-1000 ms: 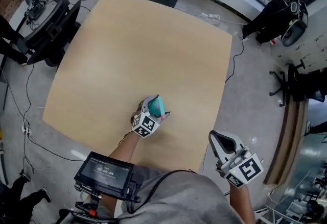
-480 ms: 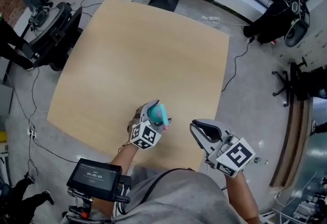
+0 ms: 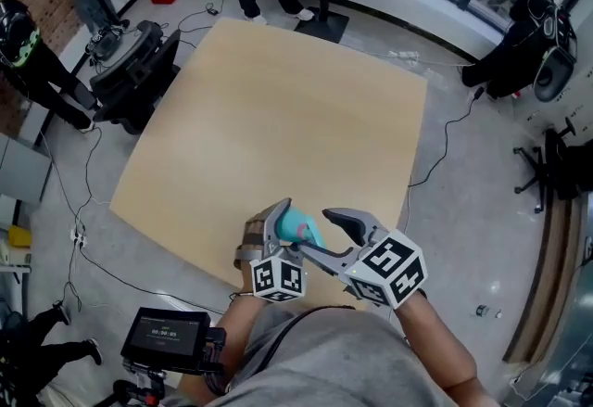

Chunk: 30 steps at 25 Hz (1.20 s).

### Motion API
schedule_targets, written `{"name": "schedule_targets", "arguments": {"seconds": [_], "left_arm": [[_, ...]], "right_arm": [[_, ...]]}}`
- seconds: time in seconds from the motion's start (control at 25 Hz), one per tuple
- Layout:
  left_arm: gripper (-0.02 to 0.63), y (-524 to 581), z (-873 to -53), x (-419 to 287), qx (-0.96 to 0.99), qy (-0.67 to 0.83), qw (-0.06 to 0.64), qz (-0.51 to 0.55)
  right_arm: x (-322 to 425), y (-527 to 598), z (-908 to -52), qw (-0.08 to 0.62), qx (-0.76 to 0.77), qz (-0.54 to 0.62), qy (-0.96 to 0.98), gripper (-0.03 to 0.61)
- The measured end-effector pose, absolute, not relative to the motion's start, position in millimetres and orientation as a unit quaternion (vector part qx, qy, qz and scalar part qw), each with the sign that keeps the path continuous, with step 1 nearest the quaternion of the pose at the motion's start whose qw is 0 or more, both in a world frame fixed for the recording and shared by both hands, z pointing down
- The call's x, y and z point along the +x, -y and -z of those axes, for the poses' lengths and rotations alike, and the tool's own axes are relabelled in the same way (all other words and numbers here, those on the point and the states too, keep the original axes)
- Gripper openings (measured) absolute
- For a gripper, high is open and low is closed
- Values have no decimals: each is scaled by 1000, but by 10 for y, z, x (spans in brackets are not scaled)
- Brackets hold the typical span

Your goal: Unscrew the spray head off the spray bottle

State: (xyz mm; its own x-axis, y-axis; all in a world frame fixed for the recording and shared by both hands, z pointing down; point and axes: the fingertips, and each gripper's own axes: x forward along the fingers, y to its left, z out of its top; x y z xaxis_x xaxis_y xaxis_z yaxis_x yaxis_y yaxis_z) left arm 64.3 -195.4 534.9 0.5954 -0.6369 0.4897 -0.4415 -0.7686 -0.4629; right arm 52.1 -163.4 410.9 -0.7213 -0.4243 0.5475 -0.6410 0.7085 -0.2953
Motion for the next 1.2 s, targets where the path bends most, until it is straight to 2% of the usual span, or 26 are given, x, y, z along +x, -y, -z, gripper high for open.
{"name": "schedule_targets", "arguments": {"seconds": [0.08, 0.28, 0.32, 0.36, 0.44, 0.72, 1.2], "left_arm": [[394, 1880, -5239, 650, -872, -313, 167, 336], [394, 1890, -5183, 622, -866, -317, 192, 336], [394, 1891, -5179, 606, -865, -318, 193, 337], [394, 1891, -5175, 588, -864, -320, 194, 337], [394, 1884, -5158, 560, -865, -323, 190, 333], [394, 1917, -5081, 508, -864, -339, 191, 319], [391, 1712, -5075, 515, -902, -281, 184, 270]], "right_arm": [[457, 1547, -4183, 268, 283, -222, 894, 281], [313, 1593, -4347, 300, 290, -198, 887, 276], [317, 1596, -4372, 309, 295, -192, 883, 252], [328, 1599, -4389, 318, 300, -186, 880, 177], [345, 1604, -4401, 329, 305, -182, 875, 152], [286, 1571, -4424, 350, 299, -136, 877, 152], [298, 1483, -4471, 333, 291, -181, 878, 152]]}}
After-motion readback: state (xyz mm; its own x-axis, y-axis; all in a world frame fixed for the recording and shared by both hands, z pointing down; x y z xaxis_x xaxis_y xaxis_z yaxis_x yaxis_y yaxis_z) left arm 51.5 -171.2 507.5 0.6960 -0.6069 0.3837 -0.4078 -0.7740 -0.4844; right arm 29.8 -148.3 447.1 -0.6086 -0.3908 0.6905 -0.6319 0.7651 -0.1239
